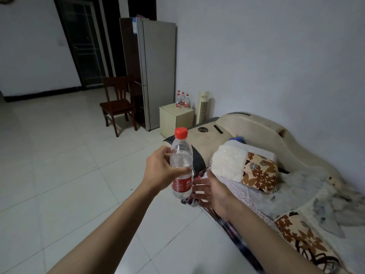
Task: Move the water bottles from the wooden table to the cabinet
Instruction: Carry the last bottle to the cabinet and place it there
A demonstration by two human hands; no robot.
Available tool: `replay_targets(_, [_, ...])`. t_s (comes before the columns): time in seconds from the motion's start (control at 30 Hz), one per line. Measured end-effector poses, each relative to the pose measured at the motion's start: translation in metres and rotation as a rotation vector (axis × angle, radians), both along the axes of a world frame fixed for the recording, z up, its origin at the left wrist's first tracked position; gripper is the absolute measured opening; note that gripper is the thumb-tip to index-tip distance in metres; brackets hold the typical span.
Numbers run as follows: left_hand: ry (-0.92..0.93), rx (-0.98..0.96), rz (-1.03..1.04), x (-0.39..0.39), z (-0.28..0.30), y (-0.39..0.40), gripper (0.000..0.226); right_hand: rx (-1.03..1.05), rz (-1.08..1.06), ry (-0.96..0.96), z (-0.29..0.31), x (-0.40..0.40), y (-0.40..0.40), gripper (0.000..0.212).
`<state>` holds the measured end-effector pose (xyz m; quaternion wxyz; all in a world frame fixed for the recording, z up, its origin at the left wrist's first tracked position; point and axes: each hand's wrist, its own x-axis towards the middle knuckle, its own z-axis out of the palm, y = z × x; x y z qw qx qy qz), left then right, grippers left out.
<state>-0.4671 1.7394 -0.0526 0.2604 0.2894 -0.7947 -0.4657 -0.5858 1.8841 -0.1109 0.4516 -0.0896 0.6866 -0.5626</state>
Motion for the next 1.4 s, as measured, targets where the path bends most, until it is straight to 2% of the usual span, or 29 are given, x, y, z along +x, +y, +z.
replay_targets(0.23, [-0.043,-0.059,0.027,-0.089,0.005,-0.067,0.059,-0.021,0.037,0.02,-0.001,-0.091,-0.081,0.064])
replay_targets(0.53, [-0.025,0.004,0.074,-0.166,0.015,-0.164,0.057,-0.009,0.056,0.006,0.004,-0.181,-0.182,0.063])
replay_targets(0.83, [0.011,0.019,0.062,-0.208,0.001,-0.3,0.058,0.013,0.046,0.038,-0.002,-0.223,-0.315,0.064])
replay_targets(1.07, [0.046,0.005,0.024,-0.229,0.012,-0.419,0.064,0.003,0.036,0.078,0.014,-0.238,-0.429,0.063])
replay_targets(1.4, [0.048,0.048,0.031,-0.278,-0.001,-0.553,0.068,0.007,0.052,0.035,0.007,-0.29,-0.558,0.065])
